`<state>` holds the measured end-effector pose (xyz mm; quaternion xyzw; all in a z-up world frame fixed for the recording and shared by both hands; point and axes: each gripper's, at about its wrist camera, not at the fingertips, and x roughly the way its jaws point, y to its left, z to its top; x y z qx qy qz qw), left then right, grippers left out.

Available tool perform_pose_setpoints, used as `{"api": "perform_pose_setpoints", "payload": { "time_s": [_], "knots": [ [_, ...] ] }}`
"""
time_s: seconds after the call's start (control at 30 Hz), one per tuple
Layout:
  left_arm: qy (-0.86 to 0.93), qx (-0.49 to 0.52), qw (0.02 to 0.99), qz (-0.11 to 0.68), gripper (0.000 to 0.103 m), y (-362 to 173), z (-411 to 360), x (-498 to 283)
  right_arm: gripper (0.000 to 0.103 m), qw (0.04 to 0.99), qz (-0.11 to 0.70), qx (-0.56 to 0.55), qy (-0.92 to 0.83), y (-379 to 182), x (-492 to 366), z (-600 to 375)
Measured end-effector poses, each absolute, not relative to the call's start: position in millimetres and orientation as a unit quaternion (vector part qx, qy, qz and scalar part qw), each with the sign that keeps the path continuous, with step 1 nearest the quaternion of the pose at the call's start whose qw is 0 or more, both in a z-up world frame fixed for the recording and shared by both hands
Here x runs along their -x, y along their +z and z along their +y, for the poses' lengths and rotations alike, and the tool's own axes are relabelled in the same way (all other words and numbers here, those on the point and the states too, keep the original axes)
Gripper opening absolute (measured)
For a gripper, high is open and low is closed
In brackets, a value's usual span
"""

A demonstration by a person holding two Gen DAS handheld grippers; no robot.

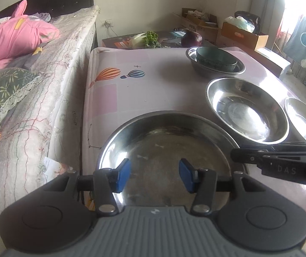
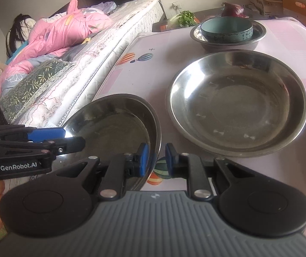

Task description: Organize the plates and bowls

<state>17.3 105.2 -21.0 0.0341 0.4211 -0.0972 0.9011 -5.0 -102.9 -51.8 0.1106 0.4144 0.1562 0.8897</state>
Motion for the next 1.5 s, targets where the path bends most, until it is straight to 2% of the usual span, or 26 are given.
{"api": "perform_pose_setpoints", "payload": {
  "time_s": [0.03, 0.23, 0.27, 0.3, 0.33, 0.4, 0.53, 0.6, 0.8, 1.0, 1.17, 1.5],
  "knots": [
    [-0.091, -0.027, 0.902, 0.421, 0.059, -21, 111, -18, 0.017, 0.890, 0.414, -0.112, 0.155, -52, 5, -104],
    [-0.053, -0.001, 0.910, 0.412, 0.093, -19, 139, -20, 0.020, 0.884, 0.421, -0.133, 0.155, -57, 4, -109],
    [-0.047, -0.001, 0.912, 0.407, 0.100, -17, 141, -20, 0.025, 0.883, 0.422, -0.133, 0.156, -57, 4, -109],
    [-0.043, -0.001, 0.916, 0.398, 0.101, -16, 144, -19, 0.031, 0.883, 0.422, -0.133, 0.156, -57, 4, -109],
    [-0.040, -0.002, 0.923, 0.384, 0.101, -13, 146, -17, 0.034, 0.884, 0.421, -0.131, 0.157, -57, 5, -109],
    [-0.034, -0.006, 0.930, 0.365, 0.101, -9, 150, -16, 0.050, 0.887, 0.415, -0.124, 0.160, -54, 9, -109],
    [-0.052, 0.000, 0.933, 0.357, 0.101, -6, 156, -19, 0.063, 0.894, 0.401, -0.112, 0.166, -46, 17, -110],
    [-0.070, 0.018, 0.929, 0.362, 0.101, -8, 160, -21, 0.074, 0.896, 0.395, -0.115, 0.169, -43, 20, -111],
    [-0.148, 0.124, 0.914, 0.357, 0.101, -18, 180, -19, 0.083, 0.906, 0.370, -0.115, 0.172, -29, 28, -115],
    [-0.150, 0.111, 0.915, 0.358, 0.101, -18, 180, -17, 0.083, 0.906, 0.368, -0.117, 0.175, -27, 28, -114],
    [-0.143, 0.117, 0.900, 0.394, 0.101, -27, 178, -21, 0.083, 0.901, 0.380, -0.120, 0.173, -32, 26, -110],
    [-0.119, 0.061, 0.899, 0.417, 0.094, -42, 162, -24, 0.082, 0.888, 0.409, -0.131, 0.166, -49, 15, -102]
  ]
}}
